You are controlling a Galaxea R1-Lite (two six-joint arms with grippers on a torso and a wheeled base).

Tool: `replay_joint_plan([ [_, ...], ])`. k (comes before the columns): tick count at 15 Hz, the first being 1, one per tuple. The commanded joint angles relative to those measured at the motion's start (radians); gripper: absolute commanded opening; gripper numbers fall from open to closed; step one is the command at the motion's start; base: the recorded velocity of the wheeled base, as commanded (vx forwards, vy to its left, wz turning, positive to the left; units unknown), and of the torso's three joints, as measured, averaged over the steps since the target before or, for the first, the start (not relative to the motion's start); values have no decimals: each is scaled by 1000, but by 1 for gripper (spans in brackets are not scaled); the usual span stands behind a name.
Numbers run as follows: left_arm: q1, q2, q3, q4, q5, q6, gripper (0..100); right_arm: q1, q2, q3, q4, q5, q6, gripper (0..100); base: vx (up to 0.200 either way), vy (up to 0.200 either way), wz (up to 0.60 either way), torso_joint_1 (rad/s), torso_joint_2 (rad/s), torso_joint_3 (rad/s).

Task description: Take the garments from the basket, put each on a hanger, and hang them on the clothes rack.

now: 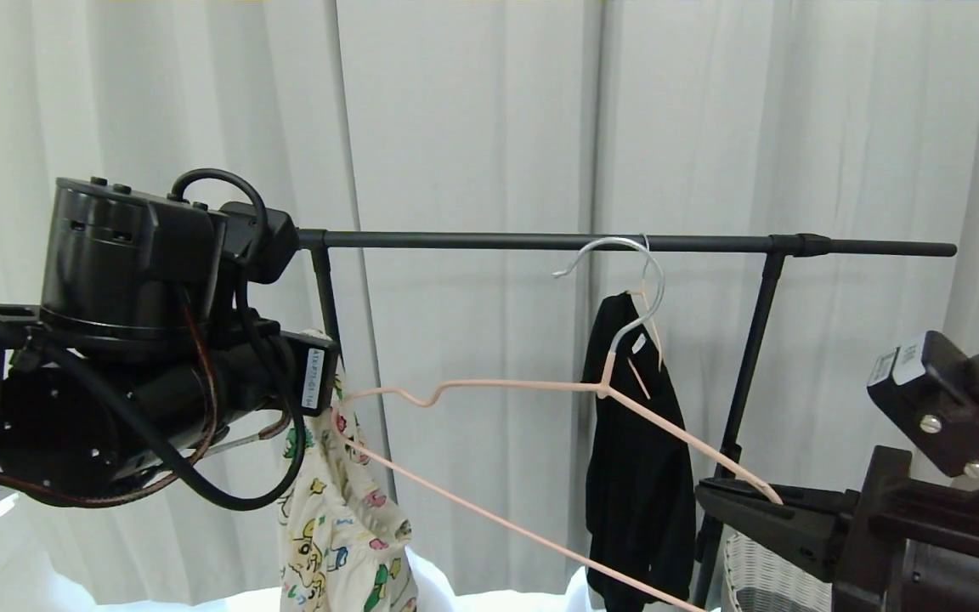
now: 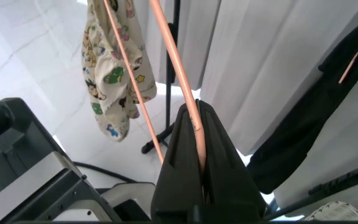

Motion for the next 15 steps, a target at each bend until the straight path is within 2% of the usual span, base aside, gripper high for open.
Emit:
replay_joint_plan([
  [1,20,20,-1,-1,18,-3,0,0,15,2,0,-1,0,0,0,0,0,0,0,0],
  [2,22,21,-8,-3,42,-5,0,0,12,2,2,1,0,0,0,0,0,0,0,0],
  [5,2,15,-9,-1,42,-5,0,-1,45,-1,-8,-2,0,0,0,0,0,0,0,0],
  [8,-23,14,-15,-3,42,-37,0,-7,104,-12,-69,-7,-1,0,0,0,0,0,0,0],
  [11,-35,9,-14,-1,42,-37,0,-15,161,-19,-152,-9,-4,0,0,0,0,0,0,0],
  [15,-76,-5,-15,-3,42,-39,0,-15,224,-55,-178,-12,-3,0,0,0,0,0,0,0],
])
